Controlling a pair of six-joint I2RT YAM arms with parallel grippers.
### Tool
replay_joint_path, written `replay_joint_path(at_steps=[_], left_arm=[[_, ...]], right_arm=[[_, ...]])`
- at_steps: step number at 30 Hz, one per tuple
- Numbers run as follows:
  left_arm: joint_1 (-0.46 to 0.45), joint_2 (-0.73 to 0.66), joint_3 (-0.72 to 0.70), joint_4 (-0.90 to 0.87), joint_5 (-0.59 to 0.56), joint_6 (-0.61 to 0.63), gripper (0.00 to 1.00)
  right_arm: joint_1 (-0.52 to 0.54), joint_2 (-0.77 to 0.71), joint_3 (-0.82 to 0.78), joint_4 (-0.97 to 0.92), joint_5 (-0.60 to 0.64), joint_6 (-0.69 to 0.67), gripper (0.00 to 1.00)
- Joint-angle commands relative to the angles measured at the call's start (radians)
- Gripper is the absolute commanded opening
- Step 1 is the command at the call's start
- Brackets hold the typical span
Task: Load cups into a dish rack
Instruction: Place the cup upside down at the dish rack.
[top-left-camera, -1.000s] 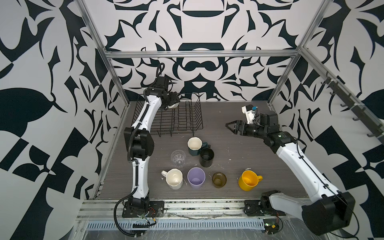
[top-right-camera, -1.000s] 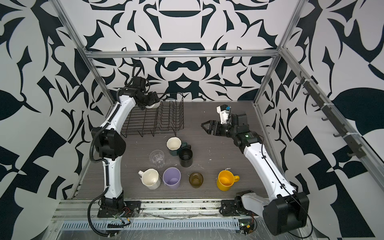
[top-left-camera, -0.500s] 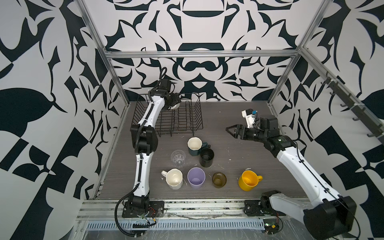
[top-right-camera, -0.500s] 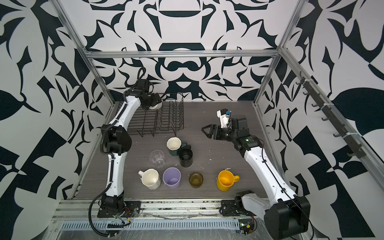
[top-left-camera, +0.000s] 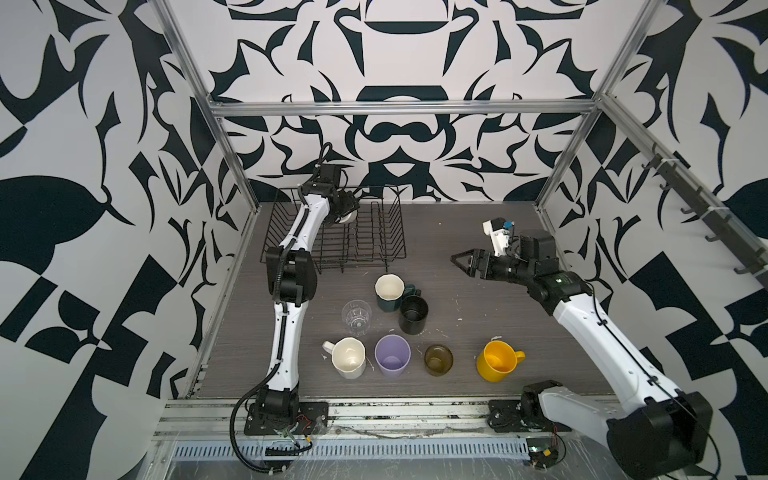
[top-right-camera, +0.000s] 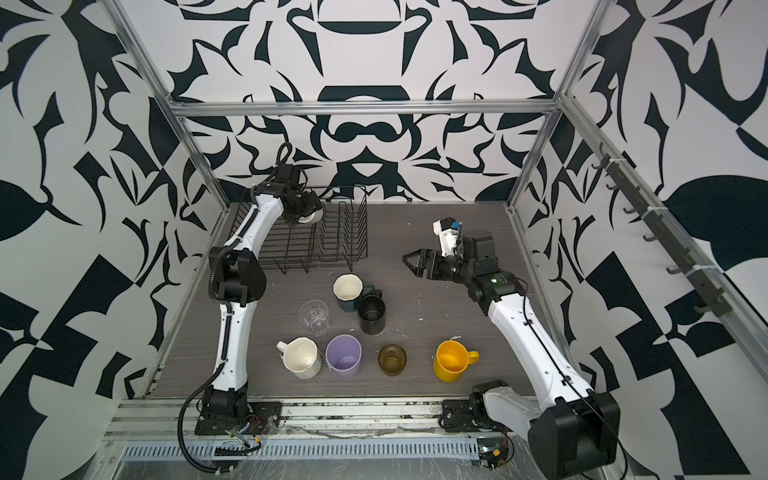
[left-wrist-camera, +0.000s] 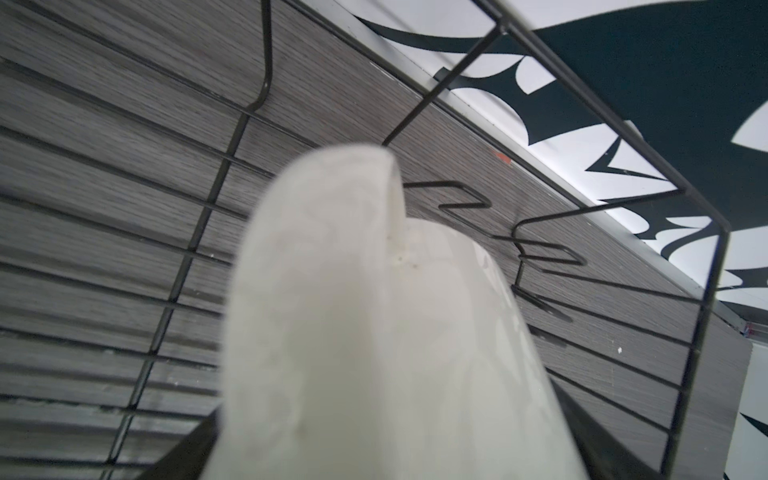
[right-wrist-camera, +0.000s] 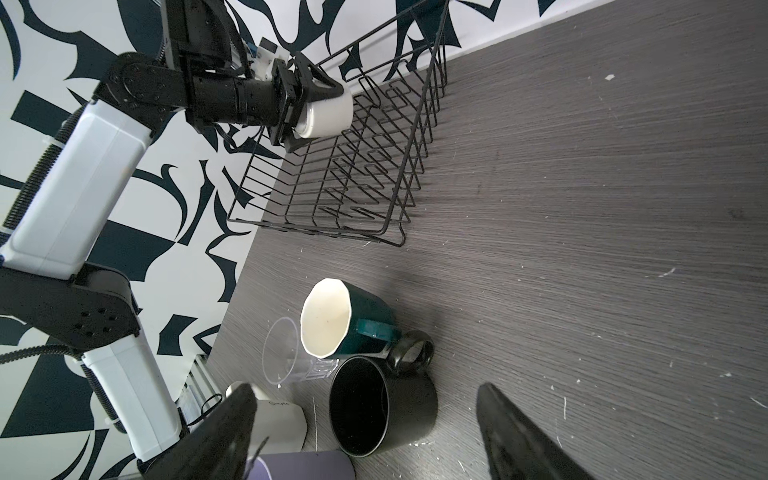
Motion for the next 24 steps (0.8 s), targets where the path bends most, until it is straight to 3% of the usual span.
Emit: replay_joint_path(at_steps=[1, 24], left_arm=[[0.003, 0.025, 0.049, 0.011, 0.027, -0.024, 0.00], [0.003, 0.096, 0.047, 0.042, 0.046, -0.032, 0.00]], right_arm=[[-0.005, -0.009, -0.006, 0.043, -0.017, 0.007, 0.85], [-0.006, 0.035, -0.025, 0.076, -0.028, 0.044, 0.85]])
